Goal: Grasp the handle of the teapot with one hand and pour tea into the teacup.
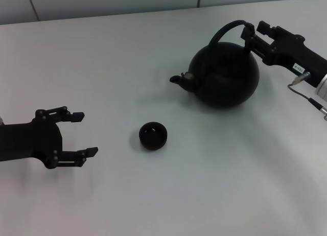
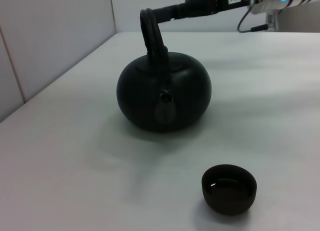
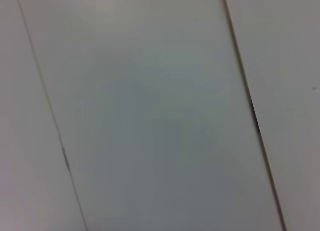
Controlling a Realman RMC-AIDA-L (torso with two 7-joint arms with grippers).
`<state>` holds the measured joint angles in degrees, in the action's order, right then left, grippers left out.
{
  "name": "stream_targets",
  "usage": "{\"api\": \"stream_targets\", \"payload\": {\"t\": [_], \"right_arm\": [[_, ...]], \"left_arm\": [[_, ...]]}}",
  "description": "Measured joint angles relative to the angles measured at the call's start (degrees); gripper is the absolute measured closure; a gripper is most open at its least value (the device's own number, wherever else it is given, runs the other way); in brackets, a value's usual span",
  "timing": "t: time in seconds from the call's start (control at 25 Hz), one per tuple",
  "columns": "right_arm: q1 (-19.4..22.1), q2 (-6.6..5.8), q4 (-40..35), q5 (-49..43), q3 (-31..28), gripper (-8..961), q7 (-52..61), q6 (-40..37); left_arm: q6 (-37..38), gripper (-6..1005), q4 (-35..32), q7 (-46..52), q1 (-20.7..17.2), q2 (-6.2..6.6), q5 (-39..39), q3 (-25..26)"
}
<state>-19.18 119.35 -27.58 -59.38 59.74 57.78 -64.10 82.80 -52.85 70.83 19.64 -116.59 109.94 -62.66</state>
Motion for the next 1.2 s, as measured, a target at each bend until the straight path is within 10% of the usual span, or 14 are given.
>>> {"api": "stream_targets", "payload": {"t": [0.52,1.2], "right_arm": [[5.8,-0.22,-0.8,-0.5,-1.4,438,-3.7,-17.1],[7.9,-0.50,-2.9,-22.9,-1.7,438,-6.0,-33.1]], "left_arm": [[12.7,140,-0.6,-3.1,0.0,-1.43,-1.5,8.7],[24.3,140,9.1,-8.5,-2.1,-1.53,-8.5,11.8]]}}
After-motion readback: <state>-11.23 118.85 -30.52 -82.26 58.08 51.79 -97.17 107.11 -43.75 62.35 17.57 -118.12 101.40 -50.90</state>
